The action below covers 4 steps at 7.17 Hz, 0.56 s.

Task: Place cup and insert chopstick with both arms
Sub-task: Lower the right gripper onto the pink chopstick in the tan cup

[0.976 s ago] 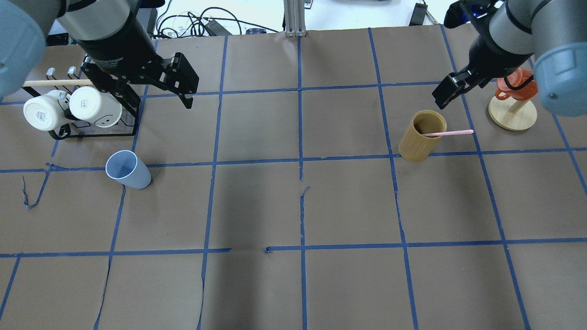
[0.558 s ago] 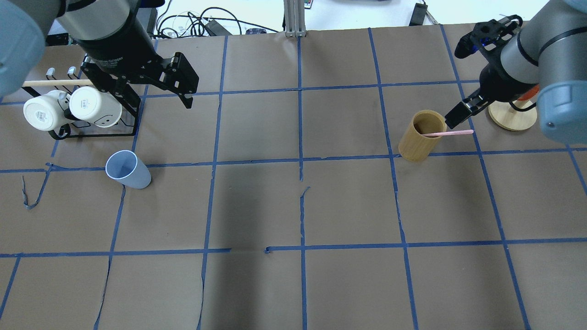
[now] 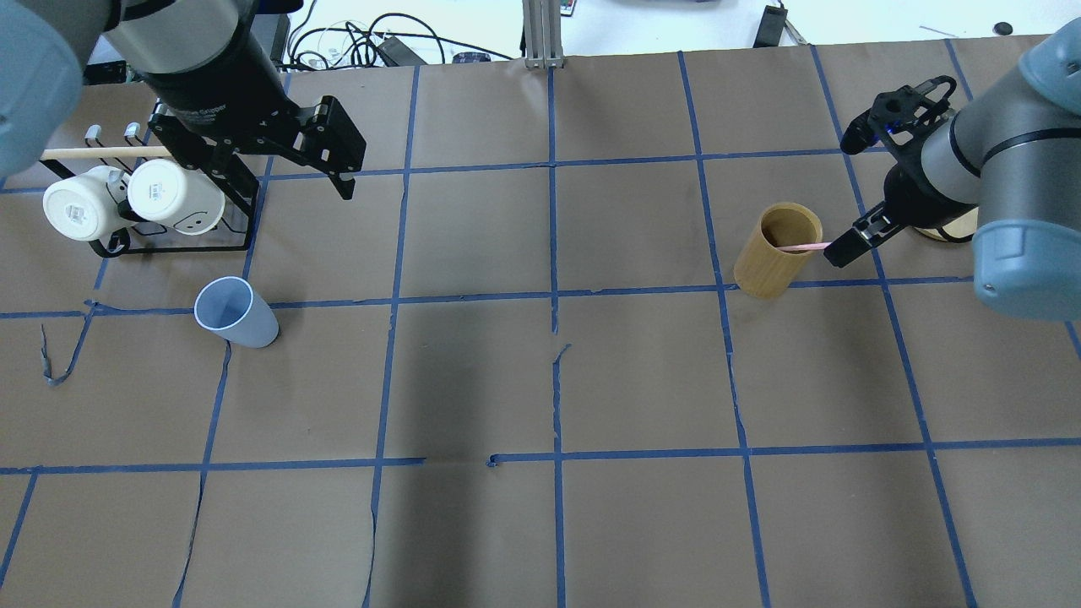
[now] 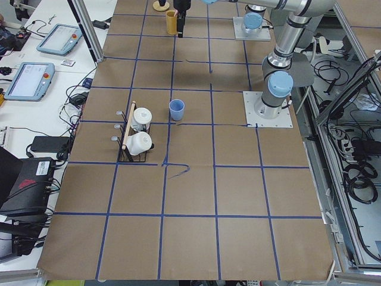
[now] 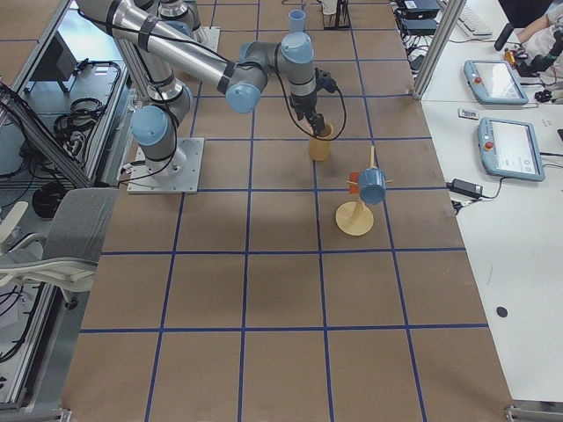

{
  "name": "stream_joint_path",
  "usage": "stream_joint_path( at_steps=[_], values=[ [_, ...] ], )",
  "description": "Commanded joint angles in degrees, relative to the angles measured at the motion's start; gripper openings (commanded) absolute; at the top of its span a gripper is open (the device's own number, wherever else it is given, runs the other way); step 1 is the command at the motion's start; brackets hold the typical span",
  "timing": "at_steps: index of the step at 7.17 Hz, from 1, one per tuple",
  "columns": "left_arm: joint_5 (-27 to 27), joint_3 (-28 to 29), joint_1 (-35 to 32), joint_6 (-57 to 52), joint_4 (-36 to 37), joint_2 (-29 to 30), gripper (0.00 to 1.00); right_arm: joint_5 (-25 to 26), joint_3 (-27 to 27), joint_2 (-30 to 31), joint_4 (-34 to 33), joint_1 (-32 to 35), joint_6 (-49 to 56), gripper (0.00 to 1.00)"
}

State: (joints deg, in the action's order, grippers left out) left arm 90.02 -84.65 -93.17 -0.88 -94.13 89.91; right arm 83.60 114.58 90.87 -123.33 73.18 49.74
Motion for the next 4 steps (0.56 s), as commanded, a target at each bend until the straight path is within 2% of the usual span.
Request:
stream_joint_path(
  at_steps=[1, 4],
  values=[
    [-0.1, 0.0, 0.0, 0.0, 0.0, 0.0, 1.00, -1.7, 0.3, 0.0, -0.2, -0.2, 0.0, 0.78],
    [0.0, 0.0, 0.0, 0.0, 0.0, 0.0, 1.00, -1.7, 0.5, 0.1, 0.6, -0.2, -0.2, 0.50]
  ],
)
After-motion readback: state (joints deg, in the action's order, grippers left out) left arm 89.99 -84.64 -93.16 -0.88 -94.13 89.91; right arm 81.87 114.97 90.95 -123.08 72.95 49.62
